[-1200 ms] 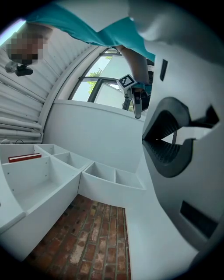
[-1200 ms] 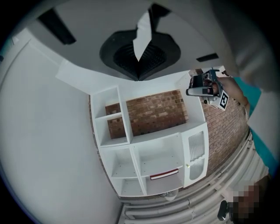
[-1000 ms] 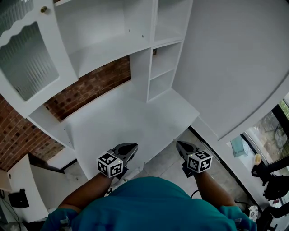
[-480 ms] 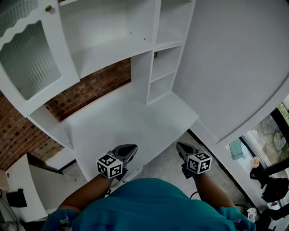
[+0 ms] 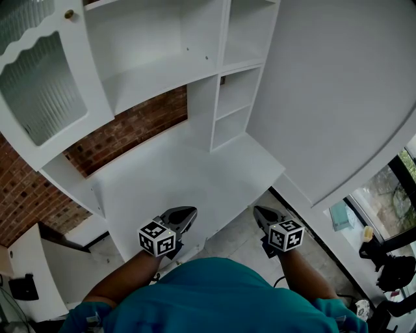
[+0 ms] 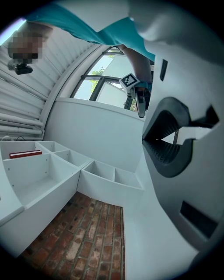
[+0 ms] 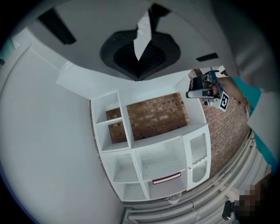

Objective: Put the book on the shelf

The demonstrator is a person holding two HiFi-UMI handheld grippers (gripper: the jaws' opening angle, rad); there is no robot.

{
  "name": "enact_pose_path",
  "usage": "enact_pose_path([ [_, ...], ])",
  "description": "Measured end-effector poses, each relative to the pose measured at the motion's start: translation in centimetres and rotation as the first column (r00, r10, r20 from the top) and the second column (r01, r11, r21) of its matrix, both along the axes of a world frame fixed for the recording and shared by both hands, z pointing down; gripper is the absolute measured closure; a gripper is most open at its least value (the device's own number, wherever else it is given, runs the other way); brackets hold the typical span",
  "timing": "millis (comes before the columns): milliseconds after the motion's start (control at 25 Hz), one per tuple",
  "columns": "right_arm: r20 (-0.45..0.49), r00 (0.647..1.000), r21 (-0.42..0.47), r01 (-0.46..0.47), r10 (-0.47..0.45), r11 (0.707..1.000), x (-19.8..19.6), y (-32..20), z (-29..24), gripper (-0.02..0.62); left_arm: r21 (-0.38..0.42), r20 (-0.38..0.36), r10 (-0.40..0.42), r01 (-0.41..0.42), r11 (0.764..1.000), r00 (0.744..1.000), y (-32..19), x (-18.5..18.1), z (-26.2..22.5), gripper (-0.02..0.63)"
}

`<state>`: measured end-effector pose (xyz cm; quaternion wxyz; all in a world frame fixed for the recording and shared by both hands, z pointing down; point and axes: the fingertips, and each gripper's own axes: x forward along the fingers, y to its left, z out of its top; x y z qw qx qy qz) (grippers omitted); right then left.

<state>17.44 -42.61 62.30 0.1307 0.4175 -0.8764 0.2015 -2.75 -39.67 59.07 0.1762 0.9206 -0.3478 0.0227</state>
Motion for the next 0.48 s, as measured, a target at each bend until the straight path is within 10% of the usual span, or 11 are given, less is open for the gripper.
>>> enact_pose_path([
  [480, 0.000, 1.000, 0.005, 0.005, -0.005, 1.000, 0.09, -0.26, -0.38, 0.575, 0.009, -0.009, -0.006, 0.006, 1.000, 1.000, -0.35, 0.10, -0.57, 0.591],
])
